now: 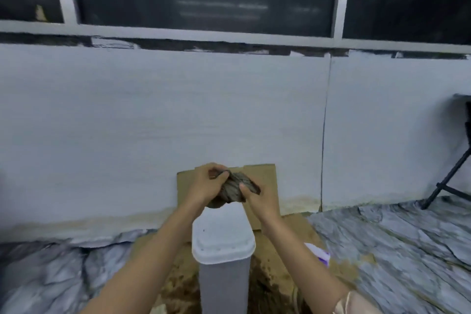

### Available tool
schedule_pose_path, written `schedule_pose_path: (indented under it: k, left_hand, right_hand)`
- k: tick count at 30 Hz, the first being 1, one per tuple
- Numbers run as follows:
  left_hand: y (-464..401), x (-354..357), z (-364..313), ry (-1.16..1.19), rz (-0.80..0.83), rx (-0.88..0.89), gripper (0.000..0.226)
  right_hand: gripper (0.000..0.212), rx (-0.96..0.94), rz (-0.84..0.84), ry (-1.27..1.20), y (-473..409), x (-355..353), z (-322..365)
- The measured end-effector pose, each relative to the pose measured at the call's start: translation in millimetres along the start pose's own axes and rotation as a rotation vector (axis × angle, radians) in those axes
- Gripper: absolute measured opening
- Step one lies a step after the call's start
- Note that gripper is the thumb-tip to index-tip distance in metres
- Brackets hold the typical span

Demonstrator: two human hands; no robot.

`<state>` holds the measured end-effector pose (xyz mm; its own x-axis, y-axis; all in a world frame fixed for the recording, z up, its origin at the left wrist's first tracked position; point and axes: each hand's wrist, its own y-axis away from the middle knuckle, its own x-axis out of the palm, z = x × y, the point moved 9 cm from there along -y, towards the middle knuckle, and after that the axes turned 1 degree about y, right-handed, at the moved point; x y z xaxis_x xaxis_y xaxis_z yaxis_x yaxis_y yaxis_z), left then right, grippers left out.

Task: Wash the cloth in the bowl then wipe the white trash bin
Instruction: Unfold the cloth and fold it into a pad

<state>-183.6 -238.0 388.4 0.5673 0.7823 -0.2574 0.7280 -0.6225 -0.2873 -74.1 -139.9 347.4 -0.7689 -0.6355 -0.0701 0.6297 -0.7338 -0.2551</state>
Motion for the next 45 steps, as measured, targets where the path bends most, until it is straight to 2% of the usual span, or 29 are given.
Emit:
schedule_pose_path:
  k: [5,8,11,14,16,20,23,25,27,29,32,34,37,40,42,45]
  left_hand:
    - [9,-52,-17,-0.065,-0.077,0.006,0.012]
    - [3,-63,-21,-0.077,-0.116,0.018,0.012]
    - [-11,-63,-31,-0.119,-0.135,0.061,0.011]
    - [-26,-57,-51,-0.212,-0.146,0.154,0.012]
    - [-37,-47,-58,-0.26,-0.097,0.193,0.013]
    - [-54,-38,-64,-0.259,0.01,0.236,0.017]
    - [-53,-27,-37,-0.18,0.248,0.134,0.032]
    - [-42,-6,3,-0.359,0.497,0.068,0.043]
    - [-32,3,43,-0.452,0.638,0.013,0.042]
    - [-31,-3,58,-0.344,0.608,-0.05,0.038]
    - [-36,-15,63,-0.063,0.5,-0.102,0.046]
    - [-31,-11,72,-0.12,0.524,-0.135,0.035]
    - [-28,-3,100,-0.507,0.596,-0.089,0.038]
    - [-37,-15,105,-0.605,0.428,-0.036,0.023]
    - [-40,-23,99,-0.595,0.339,-0.05,0.029]
    - [-43,-17,94,-0.657,0.447,-0.065,0.04]
  right_hand:
    - [0.037,0.033,-0.021,0.231,-5,41,20]
    - [0.041,-0.059,-0.026,0.442,-14,50,31]
    - [0.027,-0.114,0.006,0.502,-21,58,42]
    - [0.037,-0.093,0.019,0.234,-29,54,49]
    - [0.038,-0.032,0.01,0.101,-41,45,54]
    - [0.03,0.034,0.031,0.016,-65,30,61]
    - [0.03,-0.006,-0.008,-0.011,-77,16,74]
    - [0.028,-0.025,-0.037,-0.011,-82,7,83]
    - [0.024,-0.028,-0.053,-0.067,-82,-3,86]
    - [0.021,-0.029,-0.034,-0.14,-76,-10,84]
    - [0.021,-0.024,0.038,-0.281,-70,-17,76]
    - [0.022,-0.017,0.062,-0.379,-72,-22,71]
    - [0.043,-0.01,0.067,-0.475,-74,-24,64]
    - [0.074,-0.026,0.074,-0.459,-72,-24,53]
    - [0.09,-0.107,0.056,-0.295,-69,-30,54]
    - [0.094,-0.192,0.022,0.083,-62,-32,56]
